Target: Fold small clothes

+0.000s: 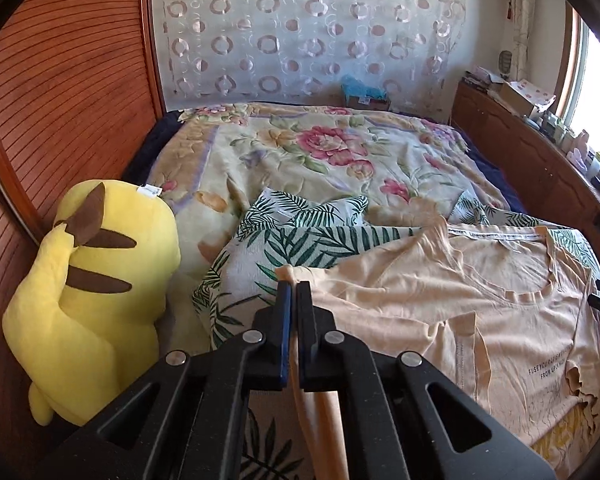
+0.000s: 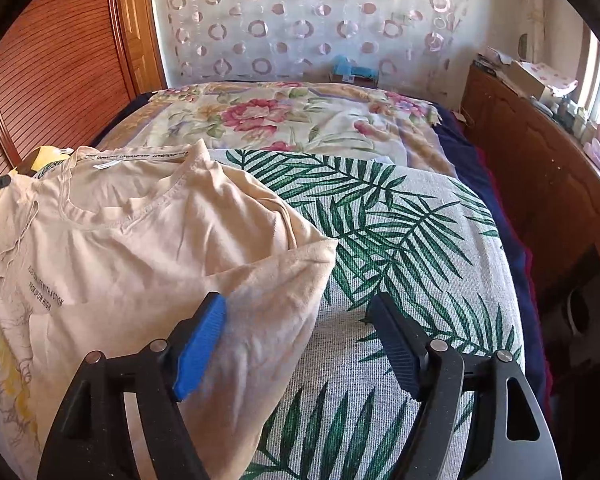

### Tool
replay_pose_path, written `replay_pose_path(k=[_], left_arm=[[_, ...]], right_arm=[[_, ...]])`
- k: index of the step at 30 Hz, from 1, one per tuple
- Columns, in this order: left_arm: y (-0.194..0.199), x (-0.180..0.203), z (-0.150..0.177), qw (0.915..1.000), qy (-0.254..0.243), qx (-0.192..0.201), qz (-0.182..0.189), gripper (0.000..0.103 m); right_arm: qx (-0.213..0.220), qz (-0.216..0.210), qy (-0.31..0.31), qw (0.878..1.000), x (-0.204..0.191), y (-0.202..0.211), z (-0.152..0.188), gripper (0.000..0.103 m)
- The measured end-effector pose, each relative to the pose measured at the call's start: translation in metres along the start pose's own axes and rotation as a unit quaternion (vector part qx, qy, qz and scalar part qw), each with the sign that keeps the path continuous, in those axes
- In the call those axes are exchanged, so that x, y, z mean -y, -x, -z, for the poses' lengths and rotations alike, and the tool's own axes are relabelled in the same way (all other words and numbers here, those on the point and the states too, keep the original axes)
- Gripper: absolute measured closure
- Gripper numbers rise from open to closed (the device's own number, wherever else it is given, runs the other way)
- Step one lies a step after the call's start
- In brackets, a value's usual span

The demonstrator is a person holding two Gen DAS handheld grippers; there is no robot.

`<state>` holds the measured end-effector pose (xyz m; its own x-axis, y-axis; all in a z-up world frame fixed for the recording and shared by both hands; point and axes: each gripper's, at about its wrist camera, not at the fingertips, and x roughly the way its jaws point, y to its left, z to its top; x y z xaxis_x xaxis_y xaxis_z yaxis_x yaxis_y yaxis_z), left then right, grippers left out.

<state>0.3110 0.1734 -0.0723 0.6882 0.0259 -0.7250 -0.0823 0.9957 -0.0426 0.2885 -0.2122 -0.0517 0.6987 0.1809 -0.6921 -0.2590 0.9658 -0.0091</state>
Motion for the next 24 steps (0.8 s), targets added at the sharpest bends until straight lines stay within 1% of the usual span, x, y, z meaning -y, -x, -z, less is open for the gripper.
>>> replay_pose_path(k=[4,7,12,16,22,23,24], left_arm=[[-0.006,0.000,0.003,0.9999,-0.007,-0.010,0.002,0.100],[-0.010,0.000,0.004,0.9999,-0.004,-0.015,0.006,0.100],[-0.006,0.002,0.006,0.9999,0.000,-0.011,0.012,0.100],[-0.003,0.005,0.008,0.9998,-0.002,-0.010,0.016,0.100],[-0.003,0.011,0.011,0.9997,-0.008,-0.012,0.020,0.100],[-0.002,0.013,0.012,0.9997,-0.009,-0.011,0.020,0.100],[0.000,0.015,0.011,0.9997,-0.010,-0.008,0.023,0.100]], right_arm=[[0.000,0.000,0.000,1.000,0.000,0.000,0.000,0.026],[0.000,0.000,0.001,1.000,0.000,-0.001,0.000,0.026],[-0.007,-0.002,0.005,1.000,0.004,-0.001,-0.005,0.026],[-0.011,0.000,-0.004,1.000,0.009,-0.007,-0.013,0.026],[-0.009,-0.001,0.003,1.000,0.004,-0.010,-0.016,0.026],[-0.009,-0.004,0.006,1.000,0.003,-0.011,-0.016,0.027],[-0.008,-0.005,0.010,1.000,0.001,-0.010,-0.016,0.033]])
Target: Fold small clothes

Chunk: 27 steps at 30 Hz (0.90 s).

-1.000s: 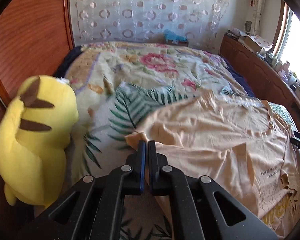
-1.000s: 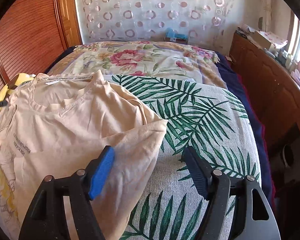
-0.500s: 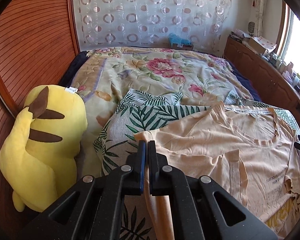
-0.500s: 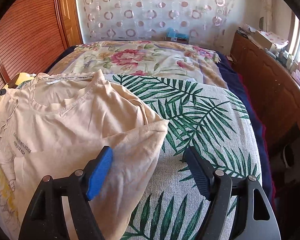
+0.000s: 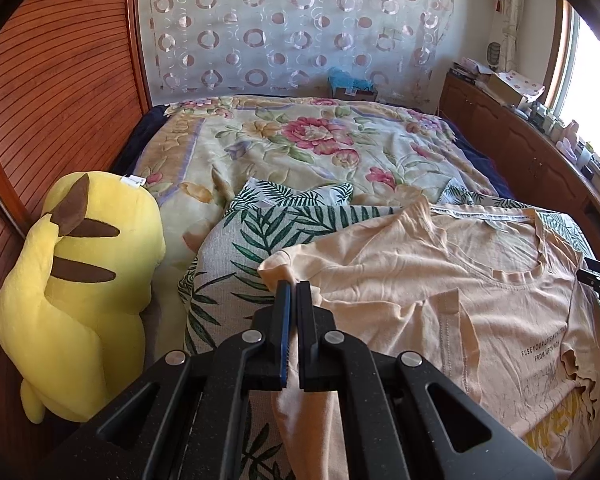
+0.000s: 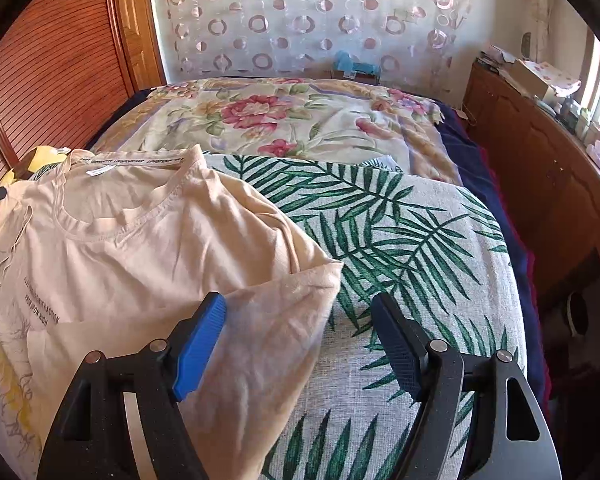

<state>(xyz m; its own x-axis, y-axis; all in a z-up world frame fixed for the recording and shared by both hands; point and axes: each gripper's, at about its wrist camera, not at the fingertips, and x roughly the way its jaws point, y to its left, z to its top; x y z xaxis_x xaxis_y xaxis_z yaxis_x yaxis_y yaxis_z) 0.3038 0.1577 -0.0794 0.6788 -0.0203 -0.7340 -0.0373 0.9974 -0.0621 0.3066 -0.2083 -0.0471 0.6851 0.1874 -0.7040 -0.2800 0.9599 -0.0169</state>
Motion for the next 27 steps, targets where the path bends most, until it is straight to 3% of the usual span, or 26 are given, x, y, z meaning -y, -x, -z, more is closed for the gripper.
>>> replay_pose_path(k=[2,4,6,10,17,27], left_arm=[[0.004,0.003,-0.001,1.0000,-0.001,0.005,0.006,0.100],[0.010,0.008,-0.001,0.9999,-0.002,0.011,0.013,0.100],[0.020,0.013,-0.002,0.9995,-0.002,0.022,0.021,0.100],[0.048,0.024,-0.003,0.9980,-0.006,0.051,0.036,0.100],[0.108,0.032,0.005,0.9932,-0.009,0.102,0.056,0.100],[0.170,0.026,0.069,0.9888,-0.005,0.139,0.055,0.100]], right_arm=[[0.003,-0.009,0.009,1.000,-0.004,0.001,0.000,0.047],[0.004,-0.020,0.022,1.000,-0.009,0.003,0.000,0.077],[0.001,-0.036,0.032,0.999,-0.014,0.004,-0.001,0.096],[0.017,-0.022,0.040,0.999,-0.021,0.010,-0.001,0.097],[0.096,-0.026,0.023,0.995,-0.023,0.070,-0.001,0.097],[0.145,-0.028,0.018,0.989,-0.032,0.138,0.052,0.097]])
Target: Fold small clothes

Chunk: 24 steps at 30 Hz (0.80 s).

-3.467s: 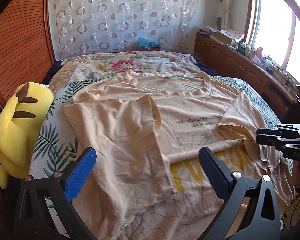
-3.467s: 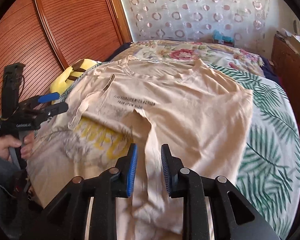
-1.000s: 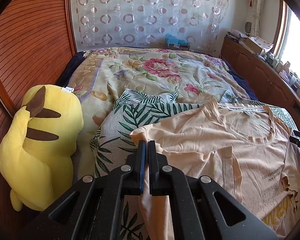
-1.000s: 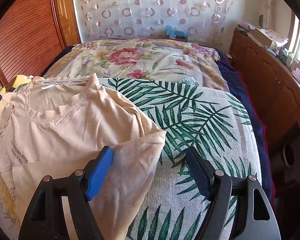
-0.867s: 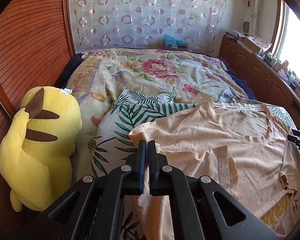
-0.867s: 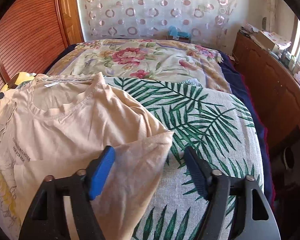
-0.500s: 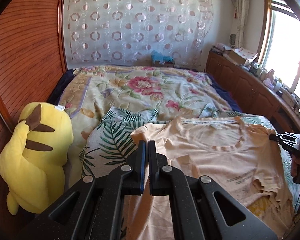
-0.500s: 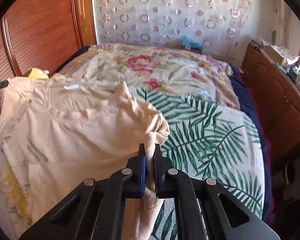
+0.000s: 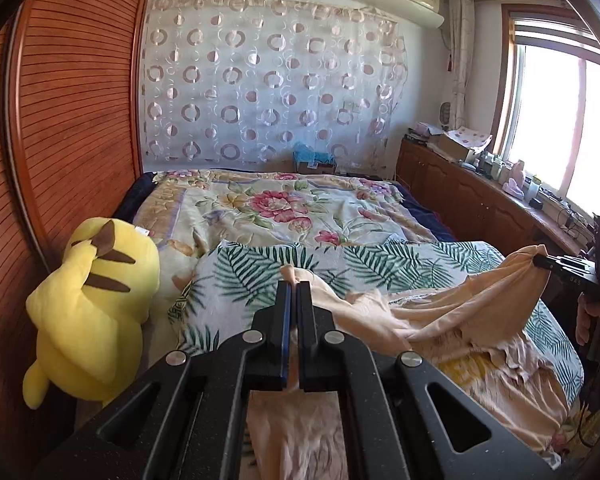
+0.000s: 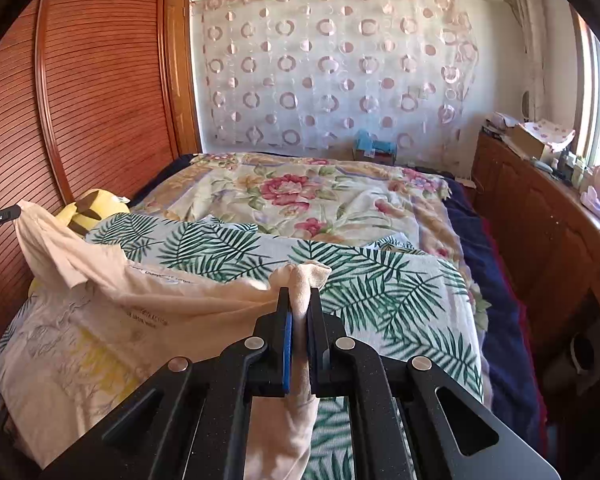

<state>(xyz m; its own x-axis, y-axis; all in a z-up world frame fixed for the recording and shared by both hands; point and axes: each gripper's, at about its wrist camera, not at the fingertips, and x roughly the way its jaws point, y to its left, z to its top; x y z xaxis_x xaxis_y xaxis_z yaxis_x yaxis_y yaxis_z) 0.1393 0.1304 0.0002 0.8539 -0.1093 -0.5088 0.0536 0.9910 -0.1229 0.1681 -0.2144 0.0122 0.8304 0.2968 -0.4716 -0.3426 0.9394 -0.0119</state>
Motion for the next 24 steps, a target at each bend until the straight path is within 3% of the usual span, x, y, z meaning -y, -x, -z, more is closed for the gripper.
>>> replay_pose_path(k=[9,15,24], left_arm=[[0.054,-0.006,0.048,0.9998,0.012,0.013,-0.005,0.100],[0.108,-0.002,0.073,0.9993,0.011,0.037,-0.003,0.100],[0.148,-0.012,0.116,0.9995,0.027,0.014,-0.004,0.100]], right_arm=[[0.014,-0.004,-0.007,1.000,-0.012,0.039,0.052,0.097],[0.045,-0.007,-0.011,0.999,-0.016,0.097,0.074,0.097],[0.008,-0.017,-0.009,1.000,-0.015,0.169,0.144,0.097]])
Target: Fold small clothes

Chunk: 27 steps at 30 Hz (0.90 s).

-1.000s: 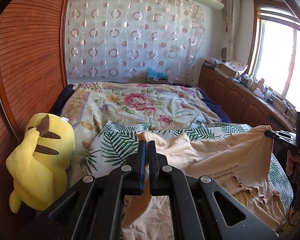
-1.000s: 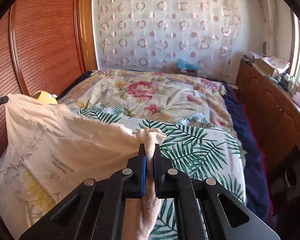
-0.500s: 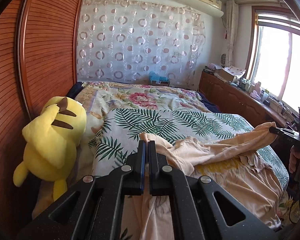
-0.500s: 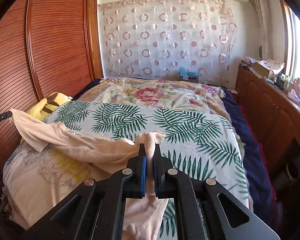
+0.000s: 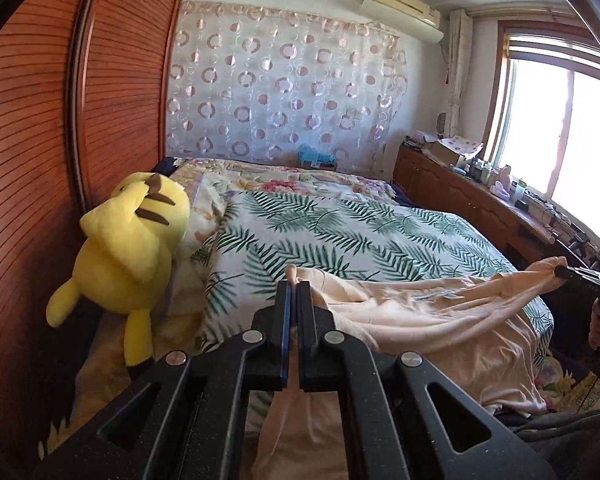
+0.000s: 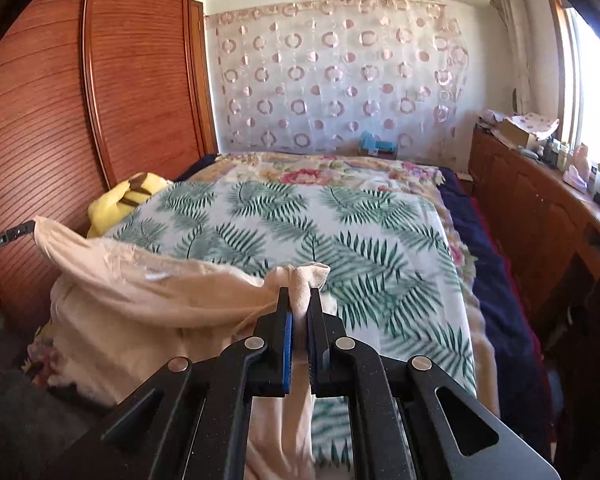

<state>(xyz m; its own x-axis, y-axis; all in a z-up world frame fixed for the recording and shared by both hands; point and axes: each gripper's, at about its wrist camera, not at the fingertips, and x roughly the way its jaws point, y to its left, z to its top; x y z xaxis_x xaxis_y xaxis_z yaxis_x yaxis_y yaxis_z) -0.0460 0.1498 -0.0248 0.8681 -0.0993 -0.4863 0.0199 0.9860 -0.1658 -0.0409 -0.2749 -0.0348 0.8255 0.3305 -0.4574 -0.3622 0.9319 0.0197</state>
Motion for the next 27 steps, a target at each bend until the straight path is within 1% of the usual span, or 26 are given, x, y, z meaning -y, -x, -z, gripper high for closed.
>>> replay_pose_path(k=[2,4,6,9,12,14,15,16,17,18,20,21,22,23,24,25,27], left_arm=[[0.003,-0.006,0.008,0.9999,0.004,-0.008,-0.010,0.100],[0.002,-0.010,0.014,0.9996,0.010,-0.018,-0.018,0.100],[-0.003,-0.013,0.021,0.9994,0.015,-0.022,-0.021,0.099],[-0.015,-0.012,0.032,0.9988,0.007,-0.040,-0.028,0.099],[-0.024,-0.009,0.038,0.9984,0.006,-0.053,-0.020,0.099],[-0.027,-0.006,0.037,0.9986,0.002,-0.052,-0.012,0.099],[-0.030,-0.004,0.036,0.9986,-0.002,-0.052,-0.010,0.097],[-0.032,-0.003,0.035,0.9986,-0.005,-0.052,-0.009,0.093],[-0.034,0.000,0.034,0.9986,-0.008,-0.053,-0.005,0.081],[-0.036,0.002,0.033,0.9986,-0.010,-0.052,0.000,0.071],[-0.040,0.007,0.030,0.9985,-0.017,-0.052,0.010,0.059],[-0.043,0.009,0.029,0.9981,-0.021,-0.056,0.011,0.053],[-0.047,0.013,0.028,0.9978,-0.026,-0.060,0.012,0.047],[-0.050,0.015,0.026,0.9975,-0.030,-0.062,0.014,0.033],[-0.053,0.017,0.025,0.9973,-0.033,-0.063,0.018,0.030],[-0.056,0.019,0.023,0.9970,-0.036,-0.065,0.022,0.030],[-0.064,0.022,0.018,0.9965,-0.042,-0.069,0.023,0.030]], right_arm=[[-0.009,0.004,-0.005,1.000,0.004,0.009,0.011,0.097],[-0.025,-0.004,-0.018,1.000,0.010,0.011,0.021,0.097],[-0.044,-0.003,-0.024,0.999,0.014,0.008,0.028,0.097],[-0.068,-0.003,-0.035,0.997,0.018,-0.003,0.039,0.097],[-0.096,0.002,-0.035,0.995,0.018,-0.015,0.042,0.097],[-0.101,0.004,-0.027,0.994,0.013,-0.021,0.039,0.095],[-0.101,0.006,-0.024,0.995,0.013,-0.022,0.036,0.094],[-0.100,0.006,-0.021,0.995,0.013,-0.023,0.032,0.093],[-0.096,0.008,-0.020,0.995,0.013,-0.021,0.028,0.092],[-0.093,0.011,-0.020,0.995,0.013,-0.019,0.024,0.089],[-0.083,0.014,-0.018,0.996,0.013,-0.011,0.025,0.082],[-0.078,0.016,-0.017,0.997,0.012,-0.007,0.023,0.075],[-0.072,0.017,-0.016,0.997,0.012,-0.004,0.024,0.065],[-0.067,0.019,-0.014,0.997,0.013,-0.001,0.021,0.059],[-0.063,0.022,-0.012,0.998,0.014,0.001,0.022,0.050],[-0.059,0.025,-0.010,0.998,0.015,0.001,0.020,0.047],[-0.057,0.031,-0.003,0.998,0.016,-0.005,0.016,0.047]])
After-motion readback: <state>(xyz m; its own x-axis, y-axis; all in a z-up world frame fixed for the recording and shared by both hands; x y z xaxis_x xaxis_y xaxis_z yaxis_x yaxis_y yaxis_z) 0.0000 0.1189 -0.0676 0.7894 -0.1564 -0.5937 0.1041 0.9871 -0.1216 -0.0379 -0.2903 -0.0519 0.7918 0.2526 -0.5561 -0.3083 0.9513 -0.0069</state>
